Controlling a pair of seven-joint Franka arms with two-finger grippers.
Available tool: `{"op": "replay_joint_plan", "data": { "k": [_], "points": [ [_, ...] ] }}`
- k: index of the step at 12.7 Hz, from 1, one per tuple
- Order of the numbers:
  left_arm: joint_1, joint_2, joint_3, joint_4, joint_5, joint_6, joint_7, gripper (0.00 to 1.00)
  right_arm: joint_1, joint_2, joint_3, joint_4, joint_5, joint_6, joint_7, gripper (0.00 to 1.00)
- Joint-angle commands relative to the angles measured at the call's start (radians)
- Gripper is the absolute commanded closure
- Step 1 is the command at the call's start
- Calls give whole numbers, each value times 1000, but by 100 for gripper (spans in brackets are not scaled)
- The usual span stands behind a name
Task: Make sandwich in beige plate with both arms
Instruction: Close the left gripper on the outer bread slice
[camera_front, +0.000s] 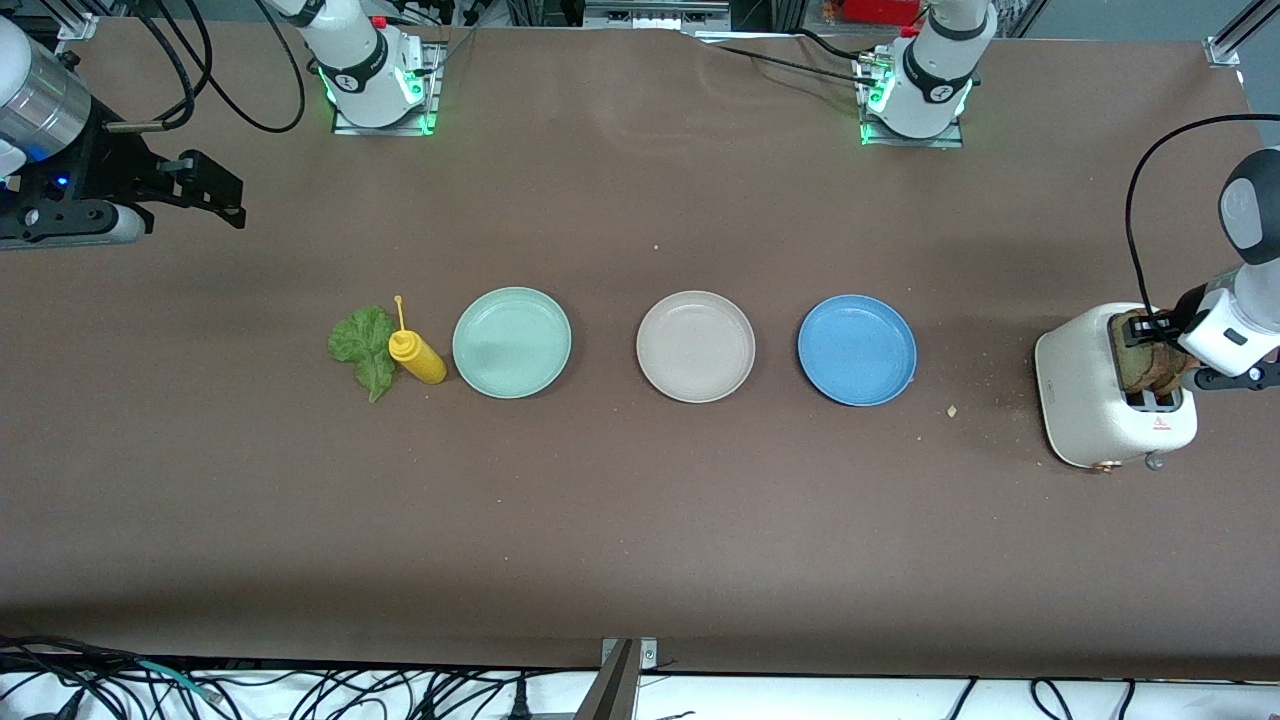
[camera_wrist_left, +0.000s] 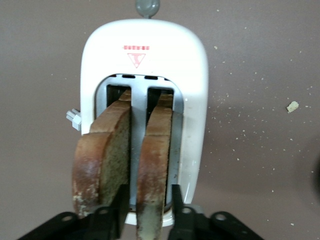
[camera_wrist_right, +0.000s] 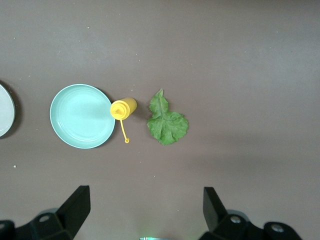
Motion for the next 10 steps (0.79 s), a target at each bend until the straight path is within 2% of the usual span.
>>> {"op": "replay_joint_plan", "data": {
  "k": [1,6,10],
  "points": [
    [12,-11,-11,-1,14,-2,20,100,3,-4,-3,9,3,-5,-3,0],
    [12,-25,-11,35,14,-40,19,100,3,-4,0,10,-14,-2,-4,0],
    [2,-27,-21,195,11,-267,28,100,3,-4,-2,10,-17,-8,-4,0]
  ]
}}
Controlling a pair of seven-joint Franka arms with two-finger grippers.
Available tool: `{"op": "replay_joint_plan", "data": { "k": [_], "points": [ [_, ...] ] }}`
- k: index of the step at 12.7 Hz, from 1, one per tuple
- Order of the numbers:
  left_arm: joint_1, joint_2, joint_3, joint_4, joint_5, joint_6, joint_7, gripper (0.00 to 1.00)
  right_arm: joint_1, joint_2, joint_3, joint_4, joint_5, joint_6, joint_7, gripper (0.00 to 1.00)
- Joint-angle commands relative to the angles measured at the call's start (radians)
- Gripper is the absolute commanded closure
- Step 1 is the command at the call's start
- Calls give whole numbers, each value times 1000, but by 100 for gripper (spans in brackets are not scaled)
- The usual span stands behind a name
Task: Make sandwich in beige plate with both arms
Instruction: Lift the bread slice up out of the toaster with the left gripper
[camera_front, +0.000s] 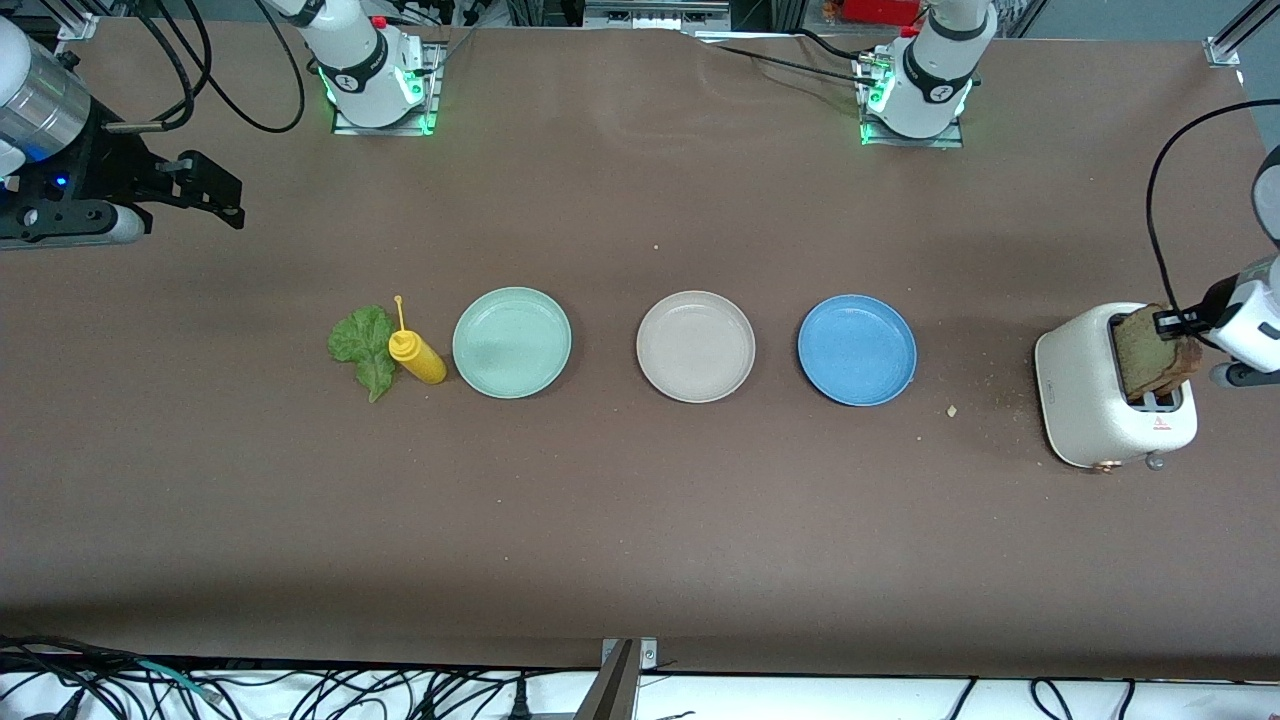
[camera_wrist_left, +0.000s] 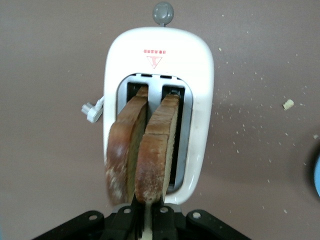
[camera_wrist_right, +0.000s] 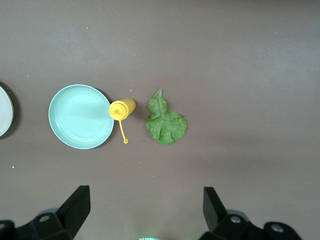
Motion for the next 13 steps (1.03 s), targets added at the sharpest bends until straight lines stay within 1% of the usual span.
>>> {"op": "replay_joint_plan", "data": {
  "k": [1,3,6,8,11,12,13],
  "points": [
    [-2,-13,-18,121,11,-156,39,100,3,-4,-3,10,-12,-9,-4,0],
    [1,-11,-71,204,9,-243,45,100,3,-4,-6,10,-12,-12,-4,0],
    [-1,-13,-163,261,-38,-276,31,100,1,-4,-6,10,-12,-11,-4,0],
    [-1,-13,-225,261,-76,-280,-21,100,3,-4,-5,10,-12,-9,-4,0],
    [-4,-7,-334,261,-95,-280,-136,100,3,-6,-3,10,-10,-11,-4,0],
    [-13,-2,-367,261,-119,-280,-168,100,1,-6,-3,10,-9,-11,-4,0],
    [-24,3,-383,261,-159,-276,-202,100,1,-6,-5,10,-9,-11,-6,0]
  ]
}}
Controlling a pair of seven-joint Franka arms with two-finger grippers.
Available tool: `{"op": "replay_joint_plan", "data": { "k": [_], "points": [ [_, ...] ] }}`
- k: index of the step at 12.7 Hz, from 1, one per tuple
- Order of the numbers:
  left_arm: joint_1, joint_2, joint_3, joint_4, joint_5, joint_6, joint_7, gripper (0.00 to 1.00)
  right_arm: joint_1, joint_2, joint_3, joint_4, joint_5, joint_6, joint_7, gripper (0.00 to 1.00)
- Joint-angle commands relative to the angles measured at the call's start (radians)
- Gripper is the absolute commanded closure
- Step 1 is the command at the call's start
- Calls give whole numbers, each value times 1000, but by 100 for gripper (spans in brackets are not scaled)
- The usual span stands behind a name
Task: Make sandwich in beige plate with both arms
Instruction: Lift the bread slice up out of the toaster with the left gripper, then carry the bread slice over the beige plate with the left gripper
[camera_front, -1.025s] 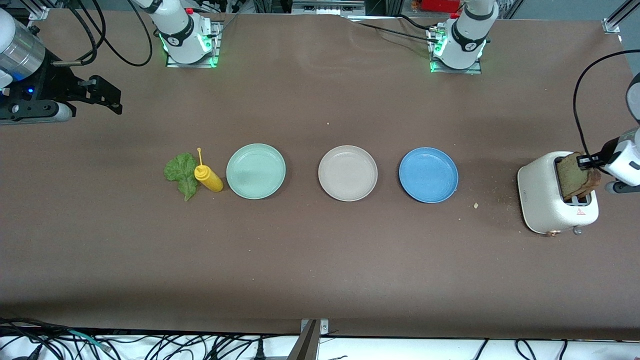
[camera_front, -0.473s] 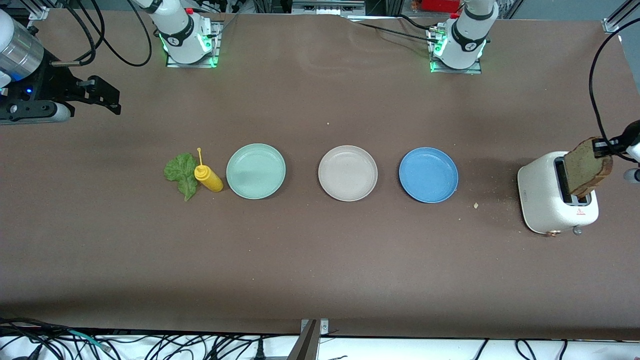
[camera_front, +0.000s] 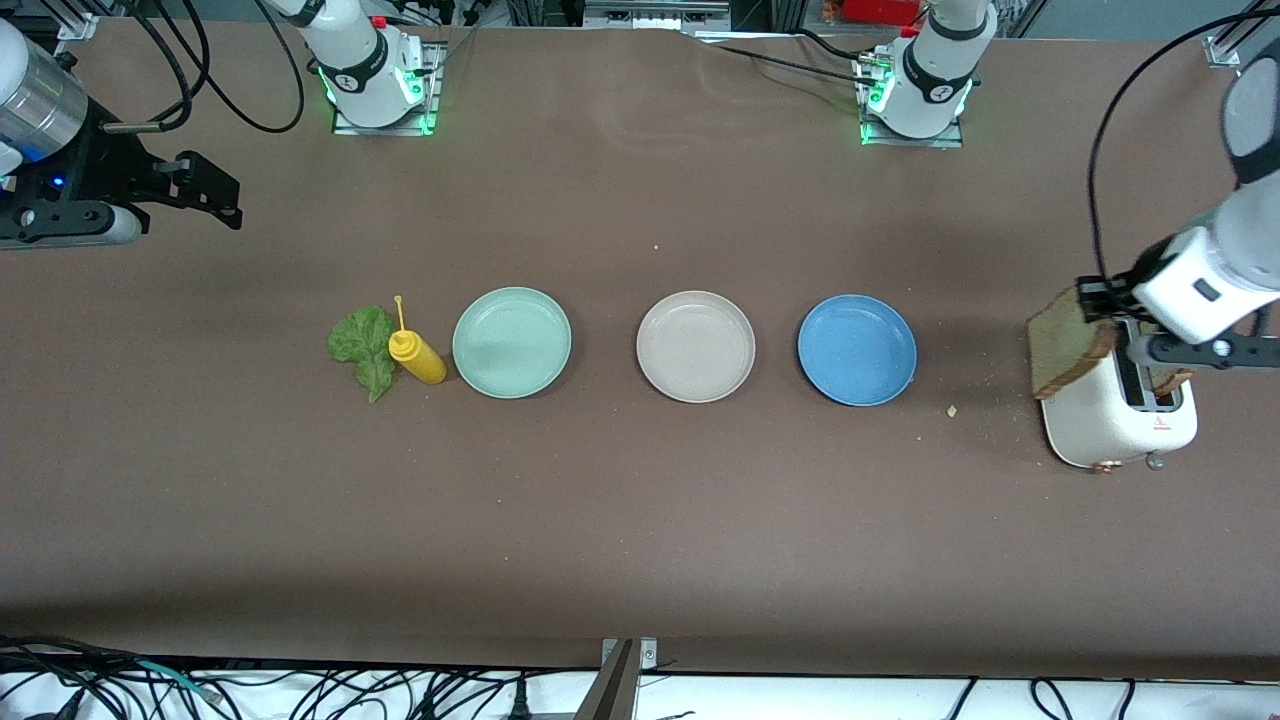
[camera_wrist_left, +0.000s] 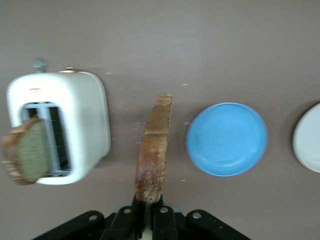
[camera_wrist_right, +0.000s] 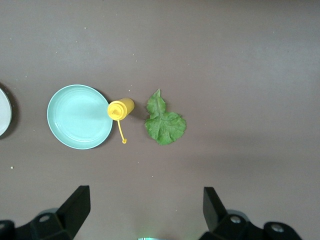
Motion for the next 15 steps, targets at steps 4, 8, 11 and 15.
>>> {"op": "replay_joint_plan", "data": {
  "k": [4,8,11,15],
  "points": [
    [-57,93,-32,15,-300,66,-73,100,1,-6,-1,10,-6,-10,-4,0],
    [-121,240,-32,18,-458,146,-69,100,1,-6,-3,10,-2,-10,-4,0],
    [-201,346,-32,15,-581,218,-55,100,1,-6,-1,10,0,-9,0,0],
    [-310,469,-32,5,-687,315,8,100,1,-7,-9,12,3,-9,7,0]
  ]
}}
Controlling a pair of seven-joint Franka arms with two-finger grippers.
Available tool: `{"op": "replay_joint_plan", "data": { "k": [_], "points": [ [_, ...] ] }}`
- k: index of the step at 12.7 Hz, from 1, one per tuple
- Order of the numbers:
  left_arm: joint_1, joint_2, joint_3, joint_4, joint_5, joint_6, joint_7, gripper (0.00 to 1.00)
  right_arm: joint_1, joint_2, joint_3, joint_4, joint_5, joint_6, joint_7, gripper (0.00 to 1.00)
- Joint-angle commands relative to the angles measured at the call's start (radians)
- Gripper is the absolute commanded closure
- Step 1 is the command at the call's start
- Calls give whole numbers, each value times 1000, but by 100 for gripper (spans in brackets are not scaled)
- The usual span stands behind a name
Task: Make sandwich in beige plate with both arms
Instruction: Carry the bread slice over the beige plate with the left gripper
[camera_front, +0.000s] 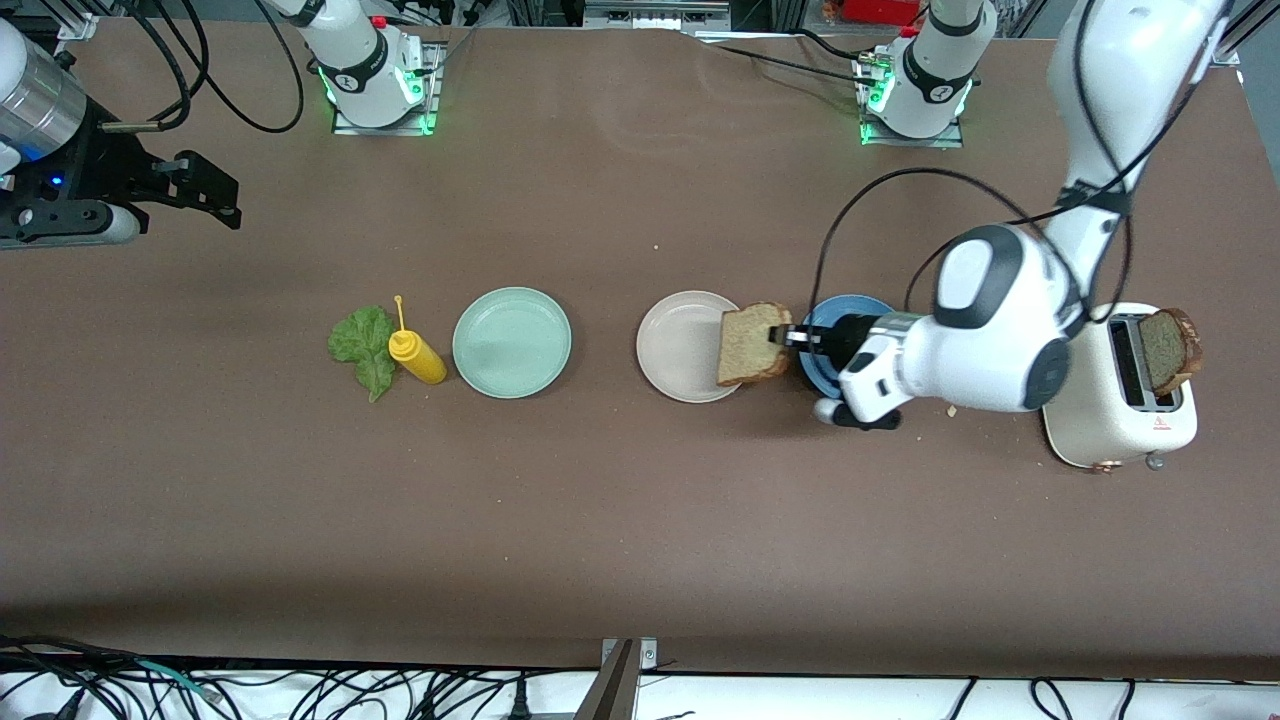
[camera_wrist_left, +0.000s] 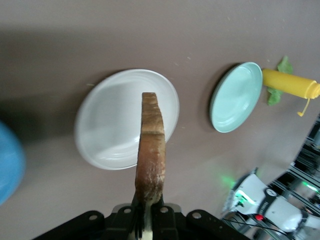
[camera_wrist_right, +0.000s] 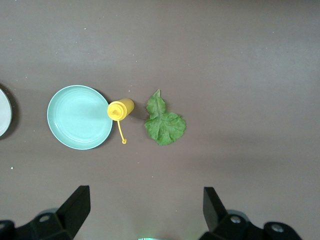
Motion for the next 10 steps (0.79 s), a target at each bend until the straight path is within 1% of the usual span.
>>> {"op": "replay_joint_plan", "data": {
  "k": [1,2,3,5,6,8,10],
  "points": [
    [-43,68,1,12,-92,45,77,100,1,-6,-8,11,1,-10,8,0],
    [-44,85,1,12,-104,53,103,100,1,-8,-11,12,3,-10,11,0],
    [-50,96,1,9,-142,67,138,100,-2,-8,-16,12,7,-9,9,0],
    [-54,144,1,-1,-253,73,274,100,0,-8,-22,14,24,-6,11,0],
    [-57,148,3,-23,-284,77,324,100,-2,-6,-22,14,24,-4,11,0],
    [-58,148,3,-40,-293,107,333,100,-2,-8,-31,14,27,-3,9,0],
    [-84,162,3,-62,-293,169,333,100,-2,-6,-31,14,27,-1,5,0]
  ]
}}
